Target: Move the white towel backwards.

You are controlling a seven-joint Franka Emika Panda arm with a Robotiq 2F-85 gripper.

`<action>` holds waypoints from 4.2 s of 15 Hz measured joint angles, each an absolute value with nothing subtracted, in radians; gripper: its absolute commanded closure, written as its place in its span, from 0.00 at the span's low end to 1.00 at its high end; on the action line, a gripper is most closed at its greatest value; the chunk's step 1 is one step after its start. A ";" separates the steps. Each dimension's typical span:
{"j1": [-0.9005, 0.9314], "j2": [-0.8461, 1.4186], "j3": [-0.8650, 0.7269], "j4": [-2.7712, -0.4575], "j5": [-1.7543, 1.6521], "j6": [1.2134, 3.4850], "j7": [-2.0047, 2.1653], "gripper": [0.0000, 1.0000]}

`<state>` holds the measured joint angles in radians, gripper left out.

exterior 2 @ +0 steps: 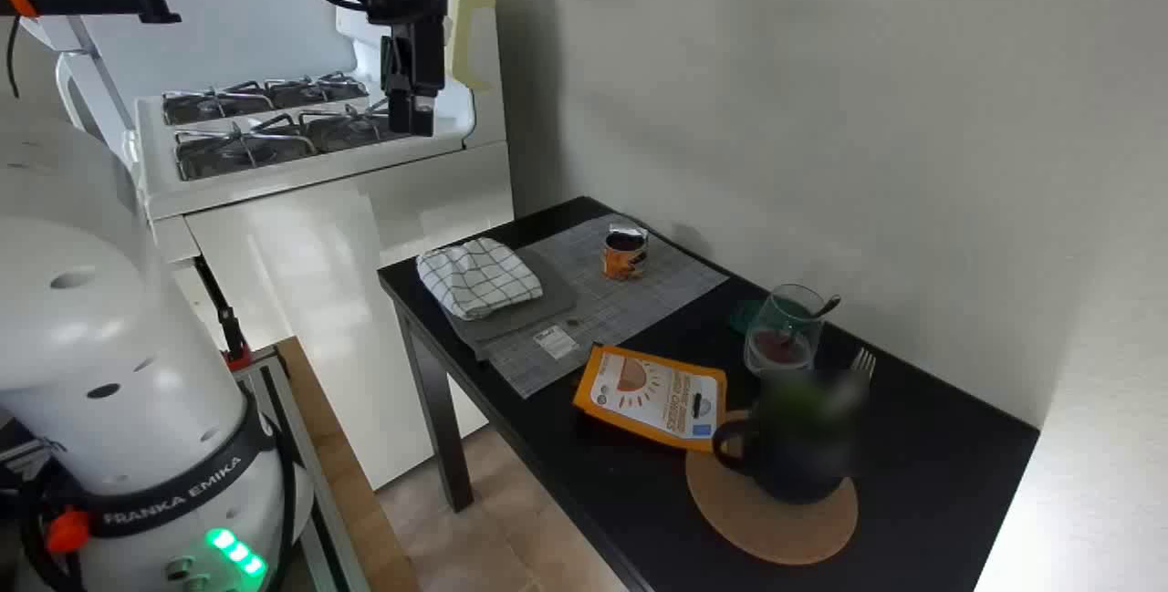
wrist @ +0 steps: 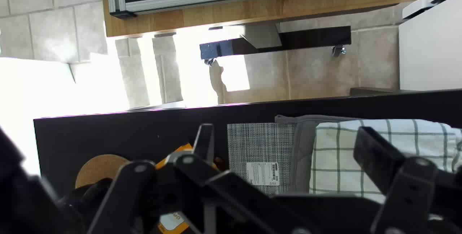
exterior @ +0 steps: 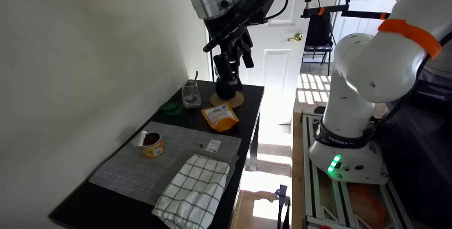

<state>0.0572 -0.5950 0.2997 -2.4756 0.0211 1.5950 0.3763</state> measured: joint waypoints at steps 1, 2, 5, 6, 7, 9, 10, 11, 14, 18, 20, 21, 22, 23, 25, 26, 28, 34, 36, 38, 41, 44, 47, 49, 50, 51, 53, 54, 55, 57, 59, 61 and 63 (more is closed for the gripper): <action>0.057 -0.595 0.300 -2.476 0.021 1.595 0.376 0.00; 0.057 -0.595 0.300 -2.476 0.021 1.595 0.376 0.00; 0.058 -0.595 0.298 -2.476 0.021 1.595 0.376 0.00; 0.058 -0.595 0.296 -2.476 0.021 1.597 0.378 0.00; 0.058 -0.594 0.291 -2.483 0.024 1.610 0.384 0.00; 0.058 -0.590 0.269 -2.522 0.048 1.665 0.394 0.00; 0.058 -0.588 0.253 -2.554 0.072 1.704 0.394 0.00; 0.058 -0.585 0.233 -2.589 0.103 1.745 0.387 0.00; 0.062 -0.578 0.163 -2.707 0.209 1.892 0.307 0.00; 0.056 -0.517 0.080 -2.756 0.283 1.968 0.238 0.00; 0.057 -0.494 0.075 -2.744 0.288 1.969 0.236 0.00; 0.057 -0.490 0.075 -2.742 0.289 1.969 0.236 0.00; 0.057 -0.490 0.075 -2.742 0.289 1.969 0.236 0.00; 0.057 -0.490 0.076 -2.742 0.283 1.991 0.226 0.00; 0.061 -0.479 0.072 -2.744 0.285 2.094 0.137 0.00; 0.065 -0.463 0.063 -2.745 0.290 2.152 0.080 0.00; 0.077 -0.412 0.024 -2.749 0.323 2.278 -0.056 0.00; 0.325 -0.232 -0.243 -2.752 0.740 2.501 -0.550 0.00; 0.420 -0.203 -0.311 -2.752 0.904 2.480 -0.709 0.00; 0.457 -0.181 -0.327 -2.752 0.979 2.466 -0.785 0.00; 0.464 -0.176 -0.330 -2.751 0.990 2.466 -0.794 0.00; 0.464 -0.176 -0.332 -2.750 0.990 2.466 -0.795 0.00; 0.349 -0.166 -0.220 -2.750 0.991 2.466 -0.795 0.00; 0.275 -0.136 -0.169 -2.748 0.991 2.466 -0.795 0.00; 0.243 -0.117 -0.152 -2.747 0.991 2.466 -0.796 0.00; 0.216 -0.096 -0.139 -2.745 0.991 2.466 -0.801 0.00; 0.172 -0.046 -0.119 -2.738 1.008 2.465 -0.841 0.00; 0.156 -0.017 -0.109 -2.729 1.033 2.454 -0.882 0.00; 0.141 0.014 -0.100 -2.717 1.059 2.439 -0.926 0.00; 0.111 0.084 -0.079 -2.687 1.102 2.415 -1.006 0.00; 0.083 0.155 -0.058 -2.652 1.128 2.398 -1.070 0.00; 0.061 0.218 -0.039 -2.620 1.143 2.396 -1.118 0.00; 0.044 0.269 -0.021 -2.592 1.157 2.396 -1.157 0.00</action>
<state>0.0440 0.2688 -0.0212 -2.5919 1.1574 2.3958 -1.1569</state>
